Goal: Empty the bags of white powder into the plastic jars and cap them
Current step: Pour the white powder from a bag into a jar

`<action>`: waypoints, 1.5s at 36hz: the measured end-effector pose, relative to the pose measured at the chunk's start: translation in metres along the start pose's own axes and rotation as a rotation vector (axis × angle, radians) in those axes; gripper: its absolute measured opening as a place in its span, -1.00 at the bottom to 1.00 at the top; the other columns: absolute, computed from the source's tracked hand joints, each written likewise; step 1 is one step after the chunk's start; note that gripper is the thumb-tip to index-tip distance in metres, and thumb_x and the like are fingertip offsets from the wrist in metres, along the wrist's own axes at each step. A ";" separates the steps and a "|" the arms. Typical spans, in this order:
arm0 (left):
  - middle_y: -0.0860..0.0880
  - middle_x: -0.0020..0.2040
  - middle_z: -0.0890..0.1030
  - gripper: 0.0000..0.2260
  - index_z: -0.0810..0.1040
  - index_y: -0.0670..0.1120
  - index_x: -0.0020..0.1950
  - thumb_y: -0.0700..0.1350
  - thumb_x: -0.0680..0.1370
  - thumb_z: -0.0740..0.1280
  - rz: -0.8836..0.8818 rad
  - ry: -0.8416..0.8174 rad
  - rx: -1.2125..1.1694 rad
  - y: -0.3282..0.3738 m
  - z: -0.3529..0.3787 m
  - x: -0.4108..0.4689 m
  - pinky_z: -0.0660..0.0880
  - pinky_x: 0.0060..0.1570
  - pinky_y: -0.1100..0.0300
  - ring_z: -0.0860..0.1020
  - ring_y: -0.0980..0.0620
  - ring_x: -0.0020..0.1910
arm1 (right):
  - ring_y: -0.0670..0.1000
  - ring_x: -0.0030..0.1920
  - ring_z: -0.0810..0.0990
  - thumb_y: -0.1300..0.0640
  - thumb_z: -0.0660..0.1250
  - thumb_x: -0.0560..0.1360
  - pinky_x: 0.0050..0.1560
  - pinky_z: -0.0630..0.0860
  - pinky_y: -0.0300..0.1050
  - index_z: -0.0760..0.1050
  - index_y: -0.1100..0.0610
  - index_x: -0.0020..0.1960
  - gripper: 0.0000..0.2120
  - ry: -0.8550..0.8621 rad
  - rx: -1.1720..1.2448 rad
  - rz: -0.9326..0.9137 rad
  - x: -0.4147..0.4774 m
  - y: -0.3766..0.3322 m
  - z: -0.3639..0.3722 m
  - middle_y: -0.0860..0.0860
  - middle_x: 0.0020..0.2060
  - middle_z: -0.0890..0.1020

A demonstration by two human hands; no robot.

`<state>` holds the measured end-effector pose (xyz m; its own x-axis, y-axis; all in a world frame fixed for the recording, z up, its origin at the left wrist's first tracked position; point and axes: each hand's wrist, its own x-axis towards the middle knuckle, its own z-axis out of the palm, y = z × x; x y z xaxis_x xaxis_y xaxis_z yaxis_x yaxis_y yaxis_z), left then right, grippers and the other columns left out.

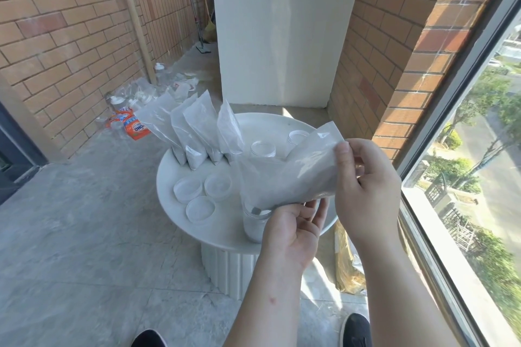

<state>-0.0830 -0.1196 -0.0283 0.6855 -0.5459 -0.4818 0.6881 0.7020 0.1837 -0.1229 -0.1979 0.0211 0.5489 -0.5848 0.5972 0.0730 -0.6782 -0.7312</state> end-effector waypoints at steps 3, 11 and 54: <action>-0.17 -0.08 0.71 -0.52 0.60 -0.26 0.06 -0.59 0.42 0.00 -0.003 0.000 0.000 0.000 0.001 0.000 0.66 -0.16 0.02 0.67 -0.09 -0.03 | -0.20 -0.07 0.49 0.08 0.24 0.66 -0.14 0.35 -0.43 0.53 0.02 -0.05 -0.86 -0.005 -0.008 0.002 0.001 0.000 0.001 -0.21 -0.16 0.56; -0.17 -0.12 0.70 -0.54 0.60 -0.28 0.03 -0.60 0.42 0.01 -0.008 0.003 -0.013 0.001 0.002 0.001 0.65 -0.26 0.06 0.66 -0.10 -0.04 | -0.20 -0.08 0.49 0.09 0.25 0.66 -0.16 0.35 -0.44 0.56 0.06 -0.03 -0.85 0.016 -0.003 0.010 0.003 0.001 0.003 -0.19 -0.16 0.56; -0.16 -0.06 0.70 -0.52 0.61 -0.27 0.05 -0.58 0.42 -0.01 -0.013 0.002 -0.011 -0.001 0.000 0.004 0.65 -0.22 0.08 0.69 -0.06 -0.07 | -0.21 -0.08 0.50 0.07 0.23 0.67 -0.13 0.38 -0.38 0.56 0.08 -0.03 -0.82 0.058 -0.008 0.017 0.002 0.001 0.006 -0.15 -0.17 0.56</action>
<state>-0.0812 -0.1224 -0.0299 0.6757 -0.5543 -0.4861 0.6946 0.6996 0.1677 -0.1166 -0.1970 0.0200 0.5006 -0.6211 0.6031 0.0575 -0.6713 -0.7390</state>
